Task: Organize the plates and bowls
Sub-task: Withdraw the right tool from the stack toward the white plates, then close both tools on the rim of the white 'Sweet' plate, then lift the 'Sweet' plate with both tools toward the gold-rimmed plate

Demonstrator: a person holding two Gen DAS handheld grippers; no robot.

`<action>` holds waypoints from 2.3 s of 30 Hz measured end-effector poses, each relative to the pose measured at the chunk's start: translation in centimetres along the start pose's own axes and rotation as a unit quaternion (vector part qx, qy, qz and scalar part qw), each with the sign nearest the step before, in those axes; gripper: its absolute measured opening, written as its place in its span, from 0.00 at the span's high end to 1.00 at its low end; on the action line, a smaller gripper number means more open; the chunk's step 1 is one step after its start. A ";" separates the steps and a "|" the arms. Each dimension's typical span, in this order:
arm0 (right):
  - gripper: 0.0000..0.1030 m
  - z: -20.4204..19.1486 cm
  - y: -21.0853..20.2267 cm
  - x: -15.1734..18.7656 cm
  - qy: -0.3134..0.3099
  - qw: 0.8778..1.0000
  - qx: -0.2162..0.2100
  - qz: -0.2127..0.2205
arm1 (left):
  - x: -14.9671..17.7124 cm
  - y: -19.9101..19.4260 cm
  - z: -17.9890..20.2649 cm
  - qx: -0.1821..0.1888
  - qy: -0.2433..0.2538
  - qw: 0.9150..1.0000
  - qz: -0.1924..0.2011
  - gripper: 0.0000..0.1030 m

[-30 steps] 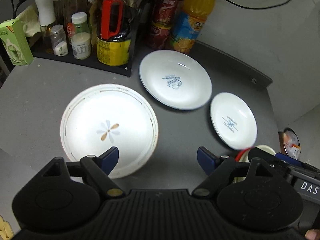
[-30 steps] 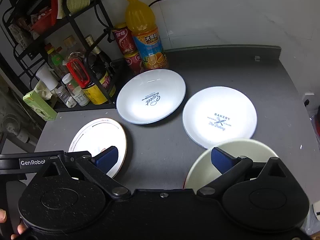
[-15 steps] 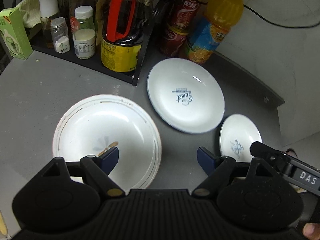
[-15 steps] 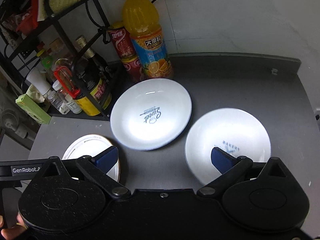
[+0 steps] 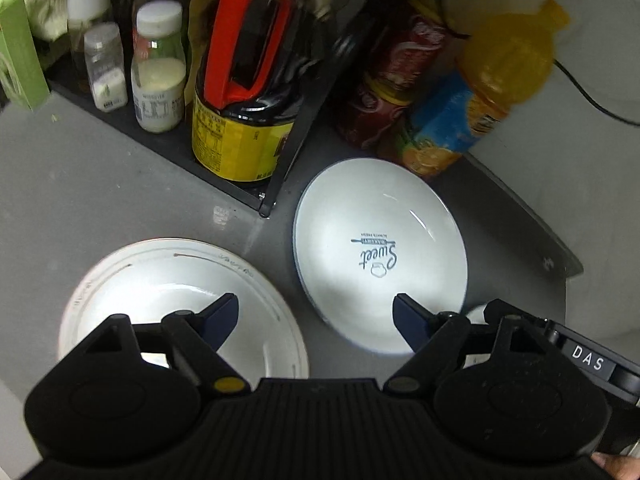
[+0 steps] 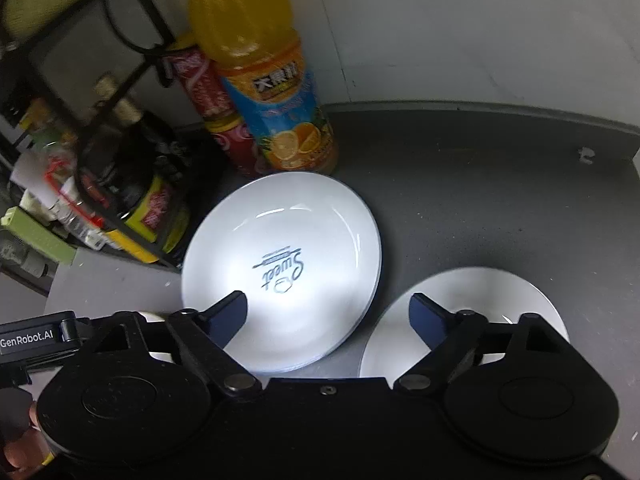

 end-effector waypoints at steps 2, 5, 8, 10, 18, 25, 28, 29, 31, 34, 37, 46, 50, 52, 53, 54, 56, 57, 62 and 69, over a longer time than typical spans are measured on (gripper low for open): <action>0.24 0.4 1.1 -0.4 -0.001 1.000 0.002 -0.007 | -0.5 1.0 -0.4 0.005 -0.015 1.000 0.000 0.23; 0.30 0.9 2.6 -1.0 0.001 1.000 0.003 -0.017 | -1.0 2.6 -0.7 0.009 -0.035 0.999 -0.003 0.32; 0.36 1.4 4.0 -1.4 0.002 1.000 0.007 -0.028 | -1.6 4.2 -1.0 0.013 -0.058 0.998 -0.010 0.42; 0.39 1.9 4.9 -1.7 0.003 0.999 0.010 -0.032 | -1.8 5.3 -1.4 0.010 -0.071 0.997 -0.014 0.47; 0.57 3.9 8.5 -2.9 0.011 0.998 0.018 -0.053 | -2.1 8.8 -2.8 0.011 -0.123 0.992 -0.032 0.74; 0.72 4.9 10.1 -2.9 0.032 0.997 0.003 -0.064 | -1.6 10.4 -2.7 0.029 -0.152 0.987 -0.037 0.88; 0.81 4.7 10.8 -2.8 0.043 0.996 -0.017 -0.072 | -1.2 11.0 -2.6 0.031 -0.163 0.985 -0.044 0.88; 0.81 4.7 11.2 -2.7 0.047 0.996 -0.024 -0.076 | -1.1 11.1 -2.6 0.031 -0.166 0.984 -0.047 0.89; 0.81 4.6 11.1 -2.6 0.044 0.996 -0.024 -0.069 | -1.1 11.1 -2.5 0.028 -0.167 0.984 -0.048 0.89; 0.82 4.8 10.8 -2.3 0.038 0.997 -0.032 -0.059 | -1.2 10.8 -2.4 0.032 -0.160 0.986 -0.044 0.89; 0.84 4.7 10.1 -2.3 0.043 0.997 -0.033 -0.055 | -1.3 9.9 -2.3 0.045 -0.152 0.987 -0.039 0.89; 0.92 3.9 6.3 -1.7 0.051 0.997 -0.062 -0.022 | -1.9 6.7 -2.7 0.043 -0.136 0.989 -0.028 0.89; 0.92 3.4 4.8 -1.1 0.047 0.997 -0.060 -0.010 | -1.6 5.4 -3.1 0.051 -0.133 0.989 -0.031 0.89; 0.92 3.1 4.2 -0.8 0.051 0.997 -0.061 -0.008 | -1.4 4.4 -3.5 0.055 -0.130 0.990 -0.027 0.89; 0.92 2.9 3.8 -0.5 0.051 0.997 -0.060 -0.006 | -1.3 4.0 -3.7 0.058 -0.131 0.989 -0.028 0.89; 0.92 2.6 3.5 -0.3 0.051 0.997 -0.059 -0.004 | -1.1 3.6 -3.8 0.060 -0.131 0.989 -0.028 0.89; 0.92 2.0 2.9 0.2 0.052 0.997 -0.059 0.001 | -0.9 2.8 -4.2 0.062 -0.126 0.990 -0.025 0.89; 0.92 1.6 2.7 0.4 0.052 0.997 -0.059 0.004 | -0.8 2.4 -4.4 0.064 -0.124 0.990 -0.023 0.89; 0.92 -0.3 1.4 1.8 0.044 0.997 -0.059 0.014 | -0.1 0.2 -6.0 0.067 -0.120 0.990 -0.018 0.89; 0.92 -3.7 -0.2 4.1 0.037 0.997 -0.061 0.021 | 1.3 -2.6 -9.0 0.069 -0.118 0.990 -0.015 0.89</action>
Point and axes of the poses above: each gripper's, at about its wrist camera, not at the fingertips, and y roughly the way its jaws point, z to its right, x to its underside, the point moved 5 cm from there along y, roughly the way its jaws point, and after that the axes turned 1 degree about y, right-handed, at the moved point
